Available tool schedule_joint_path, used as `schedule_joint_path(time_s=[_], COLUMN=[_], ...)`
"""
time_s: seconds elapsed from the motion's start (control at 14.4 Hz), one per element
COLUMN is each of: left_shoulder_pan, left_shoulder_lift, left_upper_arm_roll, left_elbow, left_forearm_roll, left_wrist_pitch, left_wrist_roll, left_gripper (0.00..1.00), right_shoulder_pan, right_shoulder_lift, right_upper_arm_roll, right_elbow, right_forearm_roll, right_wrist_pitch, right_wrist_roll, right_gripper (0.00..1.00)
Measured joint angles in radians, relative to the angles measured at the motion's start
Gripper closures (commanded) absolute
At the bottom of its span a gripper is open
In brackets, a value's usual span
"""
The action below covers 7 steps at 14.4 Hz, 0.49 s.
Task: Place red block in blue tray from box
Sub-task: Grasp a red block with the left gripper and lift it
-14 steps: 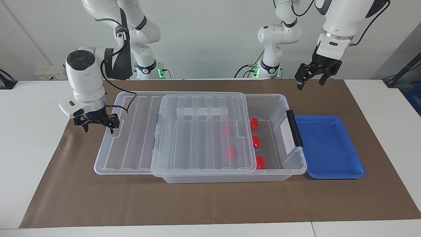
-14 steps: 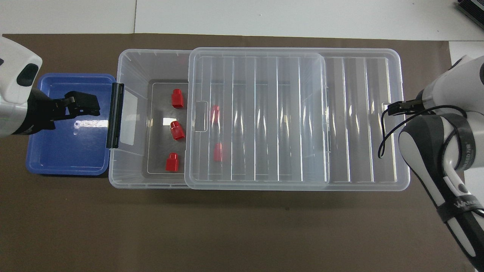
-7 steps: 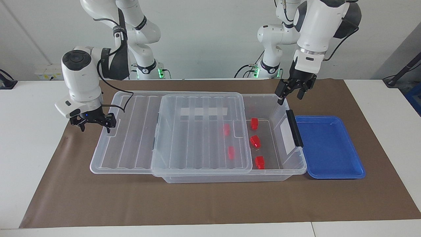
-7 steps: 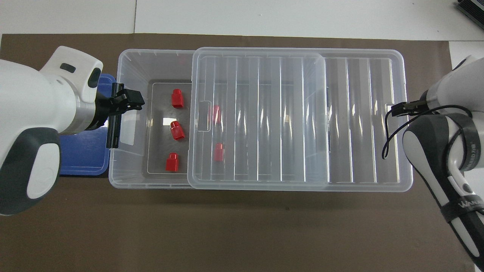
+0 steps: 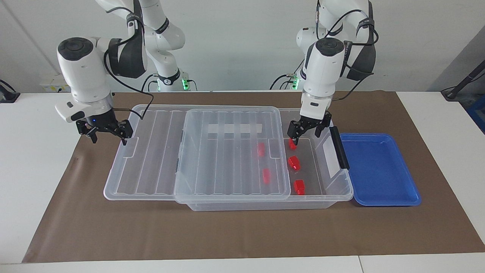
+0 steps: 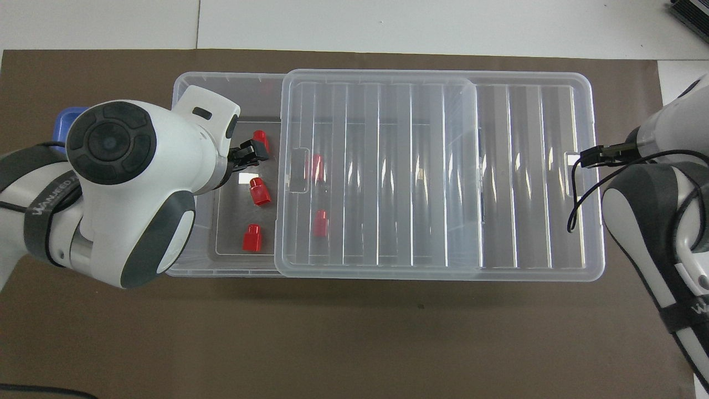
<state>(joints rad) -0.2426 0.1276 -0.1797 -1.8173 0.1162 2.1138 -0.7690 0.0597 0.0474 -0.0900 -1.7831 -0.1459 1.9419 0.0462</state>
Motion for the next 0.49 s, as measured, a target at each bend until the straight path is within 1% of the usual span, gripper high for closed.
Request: schedule_joint_path(time_s=[0.21,0.49], left_shoulder_pan=[0.003,0.005], left_shoulder_lift=[0.023,0.07], left_upper_arm_roll=[0.009,0.012], left_elbow=[-0.048,-0.089], left_forearm_roll=[0.004,0.02], left_wrist_pitch=[0.093,0.161], left_wrist_roll=[0.0,0.0], left_gripper=[0.0,0.0], right_shoulder_pan=[0.0,0.0], right_shoulder_lift=[-0.054,-0.08], right_upper_arm_roll=[0.001,0.003], right_elbow=[0.017,0.132], right_forearm_roll=[0.028,0.075], right_wrist_pitch=[-0.087,-0.286], right_wrist_roll=[0.004,0.004], right_gripper=[0.0,0.0])
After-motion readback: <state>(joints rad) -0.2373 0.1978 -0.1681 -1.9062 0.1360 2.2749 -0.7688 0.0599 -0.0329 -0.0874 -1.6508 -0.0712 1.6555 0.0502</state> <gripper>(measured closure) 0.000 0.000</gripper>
